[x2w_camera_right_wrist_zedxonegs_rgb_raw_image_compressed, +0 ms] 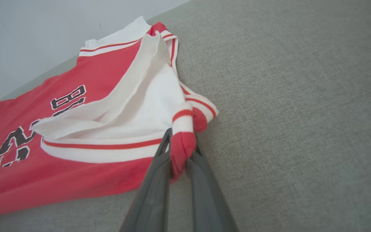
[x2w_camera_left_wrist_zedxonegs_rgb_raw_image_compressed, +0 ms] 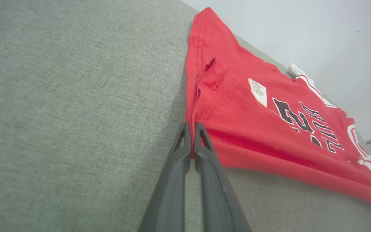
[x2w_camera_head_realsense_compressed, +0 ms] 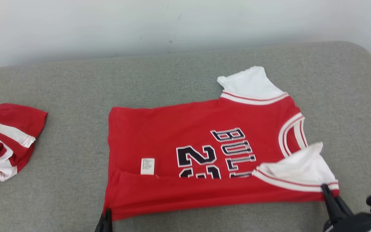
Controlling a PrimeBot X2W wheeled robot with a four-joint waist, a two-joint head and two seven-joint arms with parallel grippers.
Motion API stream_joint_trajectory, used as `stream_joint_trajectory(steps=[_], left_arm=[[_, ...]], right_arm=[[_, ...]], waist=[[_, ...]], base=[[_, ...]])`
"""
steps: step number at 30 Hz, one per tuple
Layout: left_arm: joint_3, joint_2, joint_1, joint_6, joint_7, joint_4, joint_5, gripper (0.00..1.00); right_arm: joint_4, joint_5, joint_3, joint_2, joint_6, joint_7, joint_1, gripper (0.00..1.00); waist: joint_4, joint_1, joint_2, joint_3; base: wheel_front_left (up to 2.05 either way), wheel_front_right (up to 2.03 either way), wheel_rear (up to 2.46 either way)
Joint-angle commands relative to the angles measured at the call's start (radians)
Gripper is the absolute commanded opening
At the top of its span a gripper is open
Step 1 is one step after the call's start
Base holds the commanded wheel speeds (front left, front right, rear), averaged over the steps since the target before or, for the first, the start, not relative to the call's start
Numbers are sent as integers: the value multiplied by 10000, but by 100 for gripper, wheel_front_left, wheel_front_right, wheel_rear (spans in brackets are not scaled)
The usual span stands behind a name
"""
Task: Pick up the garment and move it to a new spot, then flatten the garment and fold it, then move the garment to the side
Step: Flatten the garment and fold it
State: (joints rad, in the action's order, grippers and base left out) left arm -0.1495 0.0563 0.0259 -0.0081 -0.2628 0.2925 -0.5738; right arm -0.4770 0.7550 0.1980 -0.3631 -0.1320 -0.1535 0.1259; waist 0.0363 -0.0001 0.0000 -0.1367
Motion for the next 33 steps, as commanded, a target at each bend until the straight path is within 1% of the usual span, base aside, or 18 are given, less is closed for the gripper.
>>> stream_joint_trajectory(steps=[1, 4, 6, 7, 8, 9, 11, 15, 18, 22, 25, 28, 30, 33], left_arm=[[45, 45, 283, 119, -23, -123, -74, 0], [-94, 15, 613, 168, -24, -219, -91, 0], [-107, 15, 667, 187, -22, -239, -92, 0], [-99, 20, 706, 214, -24, -256, -63, 29], [-98, 17, 754, 231, -24, -274, -15, 73], [-65, 10, 769, 225, -24, -310, -48, 100], [23, -13, 708, 148, -20, -461, -243, 100], [224, -21, 374, 175, -17, -932, 67, 100], [433, 52, 173, 209, -17, -1219, 360, 100], [757, 108, -188, 322, -17, -1543, 799, 100], [1051, 280, -353, 275, -17, -1552, 1126, 100], [1345, 405, -521, 246, -17, -1531, 1452, 100], [1591, 587, -585, 135, -16, -1479, 1931, 100], [1710, 622, -572, -68, -18, -1521, 2321, 100]], right_arm=[[334, -42, -260, -70, 28, 172, -499, 0], [873, -90, -632, 58, 28, 491, -1113, 0], [997, -105, -764, 142, 28, 598, -1273, 0], [1110, -165, -870, 223, 28, 676, -1385, 22], [1243, -271, -989, 285, 28, 706, -1473, 46], [1353, -387, -1086, 352, 28, 765, -1536, 100], [1612, -663, -1297, 499, 28, 806, -1589, 100], [2233, -1262, -1715, 808, 28, 793, -1238, 100], [2672, -1793, -1786, 1006, 28, 717, -1012, 100], [3121, -2423, -1662, 1256, 28, 429, -747, 100], [3213, -2946, -1470, 1348, 28, 72, -641, 100], [3198, -3228, -1357, 1477, 28, -284, -533, 100], [3156, -3435, -1241, 1531, 26, -588, -461, 100], [3094, -3649, -1098, 1497, 28, -836, -437, 100]], waist=[[-74, 1, 0, 59], [-87, 1, 0, 85], [-88, 1, 0, 101], [-91, 1, 0, 133], [-92, 1, 0, 158], [-96, 1, 0, 192], [-88, 1, 0, 256], [-15, 1, 0, 387], [20, 1, 0, 509], [42, 1, 0, 689], [79, 1, 0, 786], [108, 1, 0, 842], [134, 1, 0, 888], [142, 1, 0, 928]], base=[[0, 0, 0], [0, 0, 0], [0, 0, 0], [0, 0, 0], [0, 0, 0], [0, 0, 0], [0, 0, 0], [0, 0, 0], [0, 0, 0], [0, 0, 0], [0, 0, 0], [0, 0, 0], [0, 0, 0], [0, 0, 0]])
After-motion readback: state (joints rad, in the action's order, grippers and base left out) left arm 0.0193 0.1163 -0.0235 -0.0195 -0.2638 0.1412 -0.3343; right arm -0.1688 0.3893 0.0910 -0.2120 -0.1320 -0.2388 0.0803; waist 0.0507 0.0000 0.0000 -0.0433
